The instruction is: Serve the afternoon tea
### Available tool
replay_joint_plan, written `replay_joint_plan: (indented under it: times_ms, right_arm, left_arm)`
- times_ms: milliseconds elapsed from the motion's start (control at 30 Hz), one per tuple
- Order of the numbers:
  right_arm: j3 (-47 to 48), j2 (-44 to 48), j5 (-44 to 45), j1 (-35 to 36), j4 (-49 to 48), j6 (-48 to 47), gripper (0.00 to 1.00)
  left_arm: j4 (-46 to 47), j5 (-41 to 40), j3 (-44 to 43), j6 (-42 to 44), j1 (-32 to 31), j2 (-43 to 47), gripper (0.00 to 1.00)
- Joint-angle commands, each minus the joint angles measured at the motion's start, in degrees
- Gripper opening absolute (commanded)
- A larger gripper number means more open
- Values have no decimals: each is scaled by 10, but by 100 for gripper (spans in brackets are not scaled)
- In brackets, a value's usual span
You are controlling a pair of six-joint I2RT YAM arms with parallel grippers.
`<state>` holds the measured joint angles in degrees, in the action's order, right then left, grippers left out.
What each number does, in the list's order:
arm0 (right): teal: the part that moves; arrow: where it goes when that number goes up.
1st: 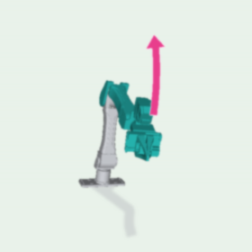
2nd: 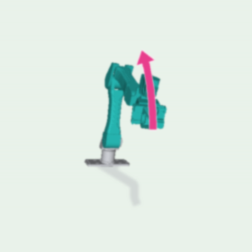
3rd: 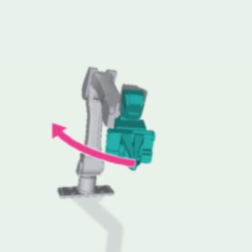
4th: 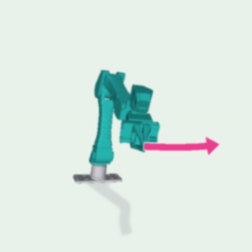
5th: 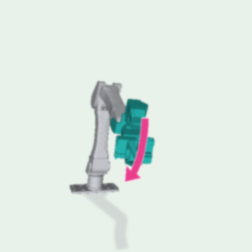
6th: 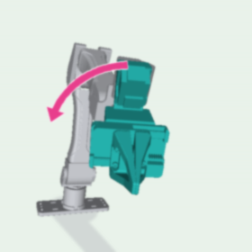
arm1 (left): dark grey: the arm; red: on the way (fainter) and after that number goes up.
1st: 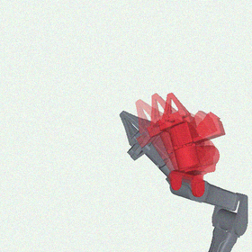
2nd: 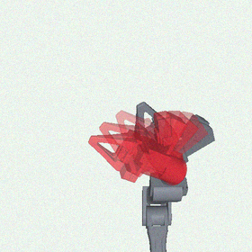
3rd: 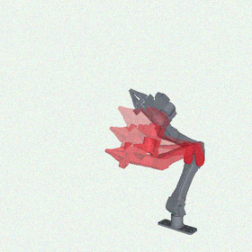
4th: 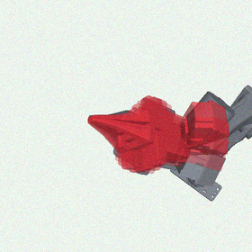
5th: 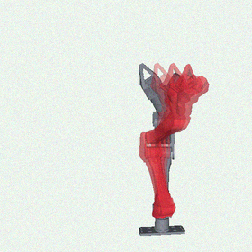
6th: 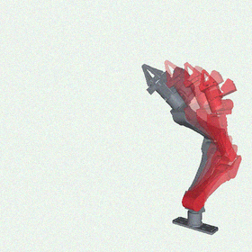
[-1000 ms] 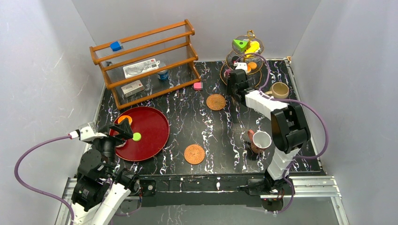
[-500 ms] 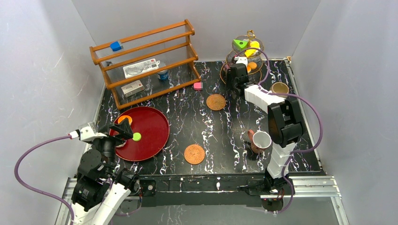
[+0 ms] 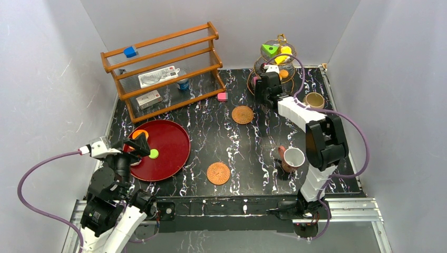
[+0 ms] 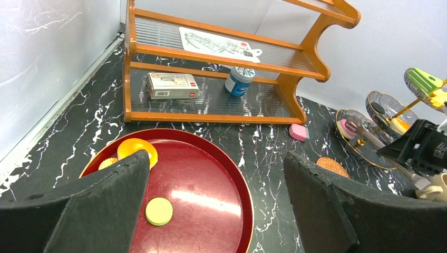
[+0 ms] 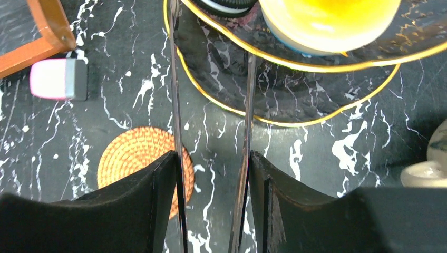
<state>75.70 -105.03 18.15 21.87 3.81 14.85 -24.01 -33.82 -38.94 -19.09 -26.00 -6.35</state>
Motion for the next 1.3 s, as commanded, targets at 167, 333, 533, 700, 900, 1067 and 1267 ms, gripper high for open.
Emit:
replay_joint_plan:
  times_ms: [167,333,533,700,900,1067,1267]
  right_arm:
    - [-40,110,-65,3,38,-7,58]
    - [-66,153,-111,14,62,-3,57]
    - [-102,201,-173,44,86,19,55]
    - [-128,232,-178,89,72,25,54]
    - [-149,251,-178,179,22,-36,54]
    - [-151,233,-229,252,-12,-100,55]
    - [-128,190,-201,344,-34,-148,55]
  left_arm:
    - [18,1,1,5,-2,-19,95]
    - [16,5,1,3,-2,-17,95]
    - [17,7,2,2,-2,-20,95]
    - [15,10,2,1,-2,-23,95]
    - [15,7,1,1,-2,-24,95]
    - [15,2,0,2,-2,-25,95]
    - [15,3,0,2,-2,-15,94]
